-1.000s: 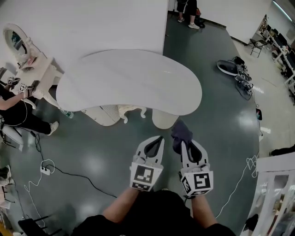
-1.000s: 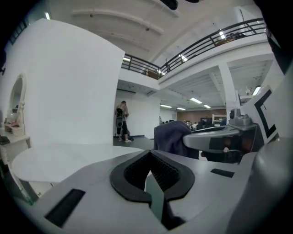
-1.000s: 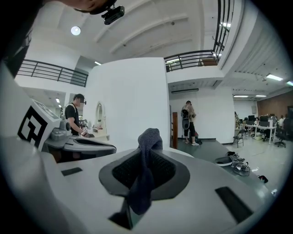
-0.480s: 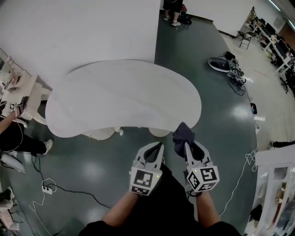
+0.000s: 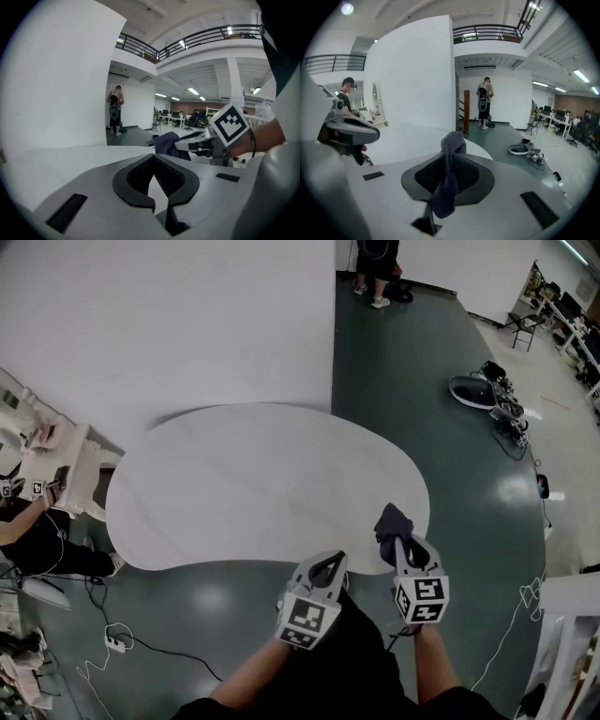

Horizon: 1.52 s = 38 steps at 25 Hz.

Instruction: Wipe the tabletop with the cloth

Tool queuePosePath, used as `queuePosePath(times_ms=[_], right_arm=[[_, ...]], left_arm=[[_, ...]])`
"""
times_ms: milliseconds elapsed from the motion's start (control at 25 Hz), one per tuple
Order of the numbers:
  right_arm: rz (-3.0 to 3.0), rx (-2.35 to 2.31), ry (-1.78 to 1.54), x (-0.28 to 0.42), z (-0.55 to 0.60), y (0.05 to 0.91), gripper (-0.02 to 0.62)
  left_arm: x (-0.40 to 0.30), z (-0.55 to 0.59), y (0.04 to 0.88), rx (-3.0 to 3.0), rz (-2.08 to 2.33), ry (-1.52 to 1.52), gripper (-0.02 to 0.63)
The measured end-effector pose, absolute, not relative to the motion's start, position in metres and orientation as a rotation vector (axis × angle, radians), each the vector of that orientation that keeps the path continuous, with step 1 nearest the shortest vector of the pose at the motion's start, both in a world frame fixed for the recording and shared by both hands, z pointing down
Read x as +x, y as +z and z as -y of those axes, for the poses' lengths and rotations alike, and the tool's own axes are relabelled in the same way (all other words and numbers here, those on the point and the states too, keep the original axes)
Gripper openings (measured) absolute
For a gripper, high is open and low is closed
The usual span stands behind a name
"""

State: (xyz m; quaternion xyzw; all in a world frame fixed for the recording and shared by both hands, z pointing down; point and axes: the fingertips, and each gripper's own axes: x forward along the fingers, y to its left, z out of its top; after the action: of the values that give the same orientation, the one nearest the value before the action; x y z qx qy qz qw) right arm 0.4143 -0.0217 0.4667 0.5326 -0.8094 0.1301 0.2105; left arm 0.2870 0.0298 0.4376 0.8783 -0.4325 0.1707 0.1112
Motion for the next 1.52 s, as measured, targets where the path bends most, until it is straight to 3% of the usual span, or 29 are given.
queuePosePath(times_ms=[280,600,880,1520], right_arm=[[2.076,1.505,0.267,0.491,0.128,0.497,0.051],[1.792,1.253,-0.161,0.537,0.194,0.547,0.051],[1.885,0.974,0.332,0.506,0.168,0.625,0.051],[1.916,1.07,0.556,0.445,0.097,0.629,0.049]], left_arm=[[0.321,0.043,0.461,2.516,1.197,0.58,0.008],[0.34,0.085,0.477,2.487,1.169,0.649,0.008],[0.336,0.09,0.485,2.464,1.14,0.669,0.008],[0.277,0.077,0.498,2.412,1.133,0.605,0.008]])
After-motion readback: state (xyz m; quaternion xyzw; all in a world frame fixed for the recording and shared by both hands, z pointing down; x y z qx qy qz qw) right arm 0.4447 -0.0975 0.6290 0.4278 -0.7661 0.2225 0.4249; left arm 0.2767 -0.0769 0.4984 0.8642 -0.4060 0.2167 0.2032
